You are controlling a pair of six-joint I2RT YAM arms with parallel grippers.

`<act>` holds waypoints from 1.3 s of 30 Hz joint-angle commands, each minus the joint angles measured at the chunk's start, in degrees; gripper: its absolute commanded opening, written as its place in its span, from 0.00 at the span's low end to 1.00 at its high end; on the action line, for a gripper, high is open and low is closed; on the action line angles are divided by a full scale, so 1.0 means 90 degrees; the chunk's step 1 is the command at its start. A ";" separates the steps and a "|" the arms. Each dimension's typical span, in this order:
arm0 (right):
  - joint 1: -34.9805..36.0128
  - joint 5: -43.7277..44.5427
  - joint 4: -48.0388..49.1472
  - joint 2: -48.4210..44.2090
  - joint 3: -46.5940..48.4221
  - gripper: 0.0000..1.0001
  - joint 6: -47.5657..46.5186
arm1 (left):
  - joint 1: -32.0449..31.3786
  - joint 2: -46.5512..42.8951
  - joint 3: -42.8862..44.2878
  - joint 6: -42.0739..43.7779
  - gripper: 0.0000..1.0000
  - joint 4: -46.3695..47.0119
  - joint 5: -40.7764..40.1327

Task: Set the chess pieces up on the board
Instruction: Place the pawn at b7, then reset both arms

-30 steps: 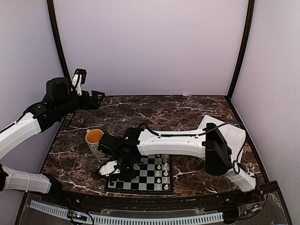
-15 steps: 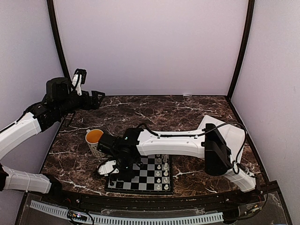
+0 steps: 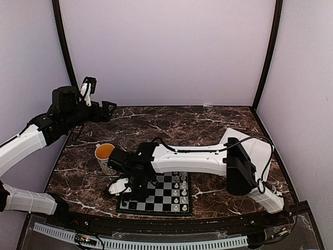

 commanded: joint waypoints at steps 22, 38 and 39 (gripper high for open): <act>0.0019 0.0915 0.0417 -0.1707 -0.1286 0.32 -0.0412 | 0.0089 0.0198 0.0036 0.0281 0.99 -0.0086 -0.0202; -0.3457 0.1564 0.2931 -0.5229 -0.4241 0.99 0.0684 | 0.0162 0.0820 0.0394 0.0122 0.99 -0.0603 -0.1549; -0.3739 0.1589 0.3133 -0.5456 -0.4444 0.98 0.0833 | 0.0165 0.0919 0.0565 0.0061 0.99 -0.0693 -0.1587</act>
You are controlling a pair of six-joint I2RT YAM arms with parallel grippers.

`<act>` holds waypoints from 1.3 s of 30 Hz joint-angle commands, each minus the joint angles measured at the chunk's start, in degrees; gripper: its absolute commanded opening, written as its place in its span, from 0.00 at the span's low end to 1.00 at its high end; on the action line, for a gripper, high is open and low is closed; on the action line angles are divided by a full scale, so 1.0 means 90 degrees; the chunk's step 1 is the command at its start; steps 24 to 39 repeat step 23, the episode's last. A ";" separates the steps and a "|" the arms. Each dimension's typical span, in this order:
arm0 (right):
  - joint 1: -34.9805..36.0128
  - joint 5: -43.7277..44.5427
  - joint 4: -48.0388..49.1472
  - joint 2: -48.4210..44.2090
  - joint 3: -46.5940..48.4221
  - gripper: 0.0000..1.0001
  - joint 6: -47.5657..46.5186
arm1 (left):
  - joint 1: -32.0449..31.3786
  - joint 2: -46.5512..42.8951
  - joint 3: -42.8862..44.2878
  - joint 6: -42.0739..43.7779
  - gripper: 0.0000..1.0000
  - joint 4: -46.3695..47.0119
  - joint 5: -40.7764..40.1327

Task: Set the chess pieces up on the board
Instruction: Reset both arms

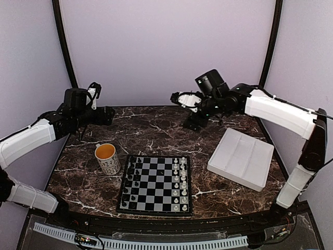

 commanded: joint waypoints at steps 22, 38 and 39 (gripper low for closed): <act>-0.5270 -0.1774 0.3874 -0.3514 -0.3914 0.98 0.4797 | 0.0078 -0.0002 0.0141 -0.0025 0.99 0.0225 -0.0386; -0.5326 -0.1869 0.3924 -0.3561 -0.3967 0.99 0.4821 | 0.0078 -0.0112 0.0017 0.0016 0.99 0.0267 -0.0393; -0.5326 -0.1869 0.3924 -0.3561 -0.3967 0.99 0.4821 | 0.0078 -0.0112 0.0017 0.0016 0.99 0.0267 -0.0393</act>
